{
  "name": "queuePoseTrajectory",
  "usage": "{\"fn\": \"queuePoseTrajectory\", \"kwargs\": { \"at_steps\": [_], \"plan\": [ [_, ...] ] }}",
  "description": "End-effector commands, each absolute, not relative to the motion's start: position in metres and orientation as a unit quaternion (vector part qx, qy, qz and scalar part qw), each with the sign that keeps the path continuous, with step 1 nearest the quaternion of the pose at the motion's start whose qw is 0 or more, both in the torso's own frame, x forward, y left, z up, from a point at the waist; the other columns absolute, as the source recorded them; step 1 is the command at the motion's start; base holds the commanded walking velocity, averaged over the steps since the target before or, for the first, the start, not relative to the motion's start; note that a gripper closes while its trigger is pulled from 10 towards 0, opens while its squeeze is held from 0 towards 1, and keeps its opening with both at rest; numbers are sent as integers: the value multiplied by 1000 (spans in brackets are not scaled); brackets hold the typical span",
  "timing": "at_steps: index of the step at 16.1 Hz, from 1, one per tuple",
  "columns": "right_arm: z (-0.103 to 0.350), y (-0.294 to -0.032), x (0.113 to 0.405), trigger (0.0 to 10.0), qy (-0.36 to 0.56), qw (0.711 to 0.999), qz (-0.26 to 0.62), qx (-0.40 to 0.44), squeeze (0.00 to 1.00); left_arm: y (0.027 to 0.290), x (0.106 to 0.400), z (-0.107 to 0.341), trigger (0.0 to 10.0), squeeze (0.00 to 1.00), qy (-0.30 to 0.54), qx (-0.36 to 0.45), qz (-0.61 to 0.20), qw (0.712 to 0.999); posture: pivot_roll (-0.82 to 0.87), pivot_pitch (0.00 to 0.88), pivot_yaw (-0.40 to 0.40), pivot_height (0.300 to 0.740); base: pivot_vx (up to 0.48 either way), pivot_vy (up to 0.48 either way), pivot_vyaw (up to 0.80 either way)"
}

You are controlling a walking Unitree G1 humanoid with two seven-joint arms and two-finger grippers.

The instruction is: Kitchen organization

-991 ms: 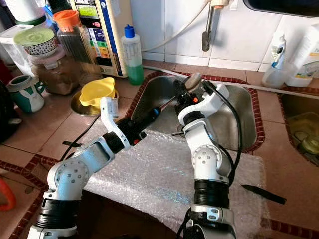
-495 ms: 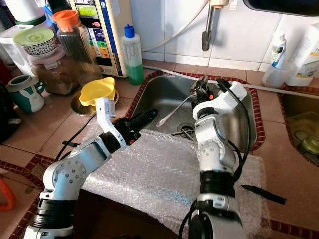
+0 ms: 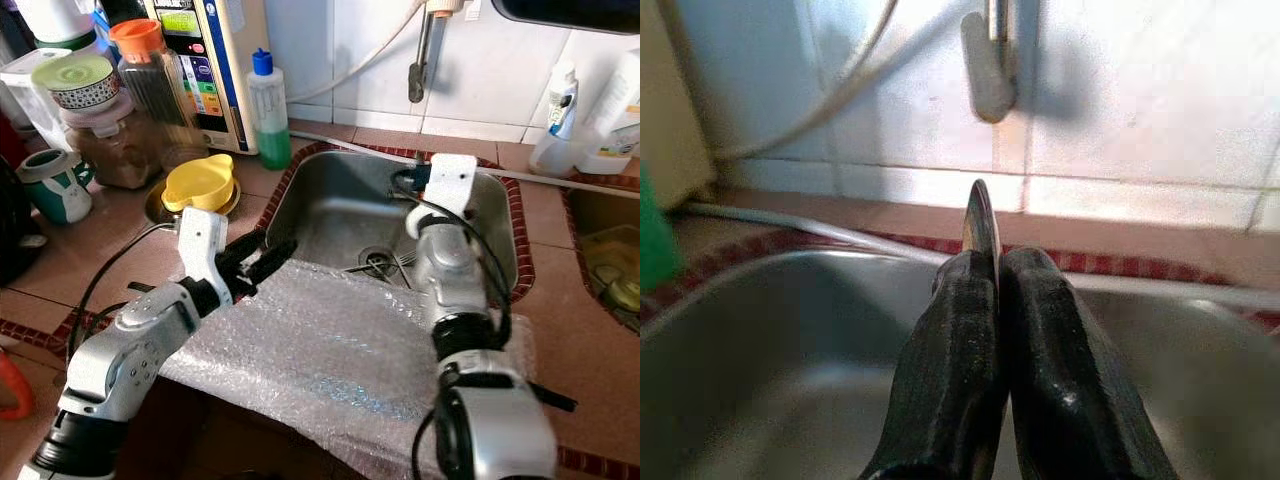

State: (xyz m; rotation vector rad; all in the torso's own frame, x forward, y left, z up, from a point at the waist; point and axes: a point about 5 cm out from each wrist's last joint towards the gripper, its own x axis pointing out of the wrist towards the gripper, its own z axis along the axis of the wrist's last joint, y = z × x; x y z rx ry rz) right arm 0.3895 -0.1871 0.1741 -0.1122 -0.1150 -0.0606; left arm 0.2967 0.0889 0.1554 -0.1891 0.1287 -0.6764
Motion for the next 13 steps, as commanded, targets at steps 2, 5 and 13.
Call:
{"fn": "queuePoseTrajectory", "kwargs": {
  "at_steps": [2,5,13],
  "plan": [
    [177,-181,394,6627,-69,971,-5,-229,0,89,295,159,10000,1000,40,-50,-331,941,121,50,88,740,0,0,0],
    [161,-182,393,10000,-31,948,23,-317,0,91,295,158,10000,1000,35,-43,-327,943,133,46,87,740,0,0,0],
    [125,-178,383,10000,44,930,98,-350,1000,91,295,152,10000,1000,40,-17,-332,942,142,45,91,740,0,0,0]
  ]
}}
